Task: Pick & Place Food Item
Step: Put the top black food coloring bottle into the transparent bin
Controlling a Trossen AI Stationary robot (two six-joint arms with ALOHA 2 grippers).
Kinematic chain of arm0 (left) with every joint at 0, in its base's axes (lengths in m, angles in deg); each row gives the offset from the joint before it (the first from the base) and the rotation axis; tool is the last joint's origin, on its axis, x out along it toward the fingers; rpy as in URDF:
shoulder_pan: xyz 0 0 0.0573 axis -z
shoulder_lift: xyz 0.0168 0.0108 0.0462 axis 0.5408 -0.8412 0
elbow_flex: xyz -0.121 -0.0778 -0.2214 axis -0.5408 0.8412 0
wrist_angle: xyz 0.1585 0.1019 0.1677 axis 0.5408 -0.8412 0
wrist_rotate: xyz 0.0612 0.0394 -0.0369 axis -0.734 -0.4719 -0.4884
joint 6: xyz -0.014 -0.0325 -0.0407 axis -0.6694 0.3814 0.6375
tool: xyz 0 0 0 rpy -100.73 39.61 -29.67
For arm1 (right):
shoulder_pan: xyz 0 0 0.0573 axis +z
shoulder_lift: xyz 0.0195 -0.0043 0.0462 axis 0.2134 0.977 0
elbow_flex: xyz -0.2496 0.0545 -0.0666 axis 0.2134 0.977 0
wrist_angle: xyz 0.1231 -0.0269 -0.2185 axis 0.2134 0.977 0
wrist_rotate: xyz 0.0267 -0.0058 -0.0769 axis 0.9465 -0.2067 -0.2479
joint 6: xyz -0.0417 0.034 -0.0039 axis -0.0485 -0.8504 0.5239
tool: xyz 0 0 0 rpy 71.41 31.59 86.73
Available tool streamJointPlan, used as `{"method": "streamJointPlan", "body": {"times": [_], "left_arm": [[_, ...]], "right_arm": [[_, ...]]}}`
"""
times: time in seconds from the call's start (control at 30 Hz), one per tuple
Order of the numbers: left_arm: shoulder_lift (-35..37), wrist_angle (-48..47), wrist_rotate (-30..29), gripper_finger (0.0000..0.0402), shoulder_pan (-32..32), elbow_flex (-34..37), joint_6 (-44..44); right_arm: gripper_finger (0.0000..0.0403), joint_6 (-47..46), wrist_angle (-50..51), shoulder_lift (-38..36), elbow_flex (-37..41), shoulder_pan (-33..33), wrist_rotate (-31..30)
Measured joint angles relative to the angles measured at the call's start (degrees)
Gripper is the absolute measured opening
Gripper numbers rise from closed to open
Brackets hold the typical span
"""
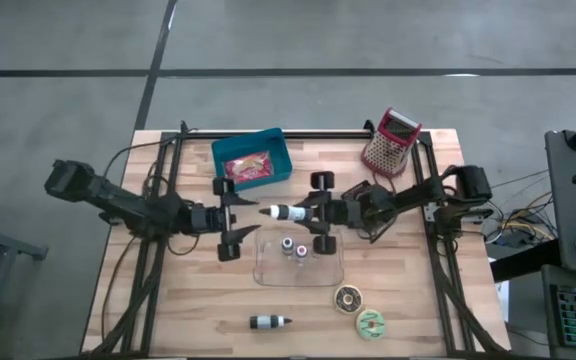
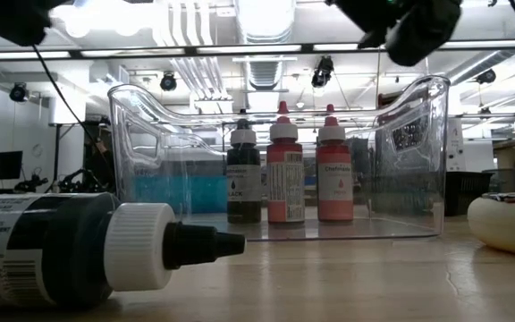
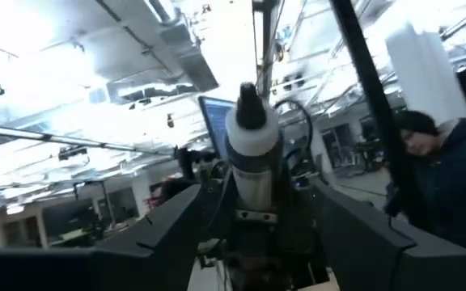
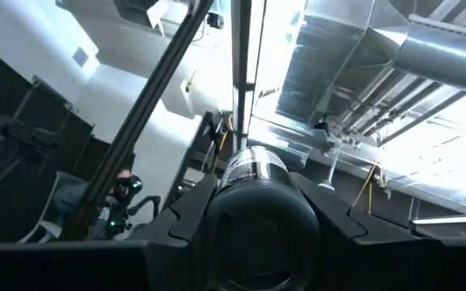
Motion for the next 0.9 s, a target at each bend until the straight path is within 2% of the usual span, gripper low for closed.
{"method": "streamJointPlan", "body": {"times": [0.3,0.57,0.9], "left_arm": [[-10.12,3.03,1.98,0.0234,-1.2,-7.46,-1.97],[-16.98,21.26,4.62,0.0234,-1.23,-8.05,-3.82],[-21.64,21.02,6.62,0.0234,-2.02,-12.91,-3.92]], "right_arm": [[0.0125,0.1,0.06,3.94,-4.2,-0.06,0.25],[0.0125,0.3,-0.01,2.02,-2.58,-0.04,1.33],[0.0125,0.32,0.03,1.74,-2.7,-0.02,1.91]]}}
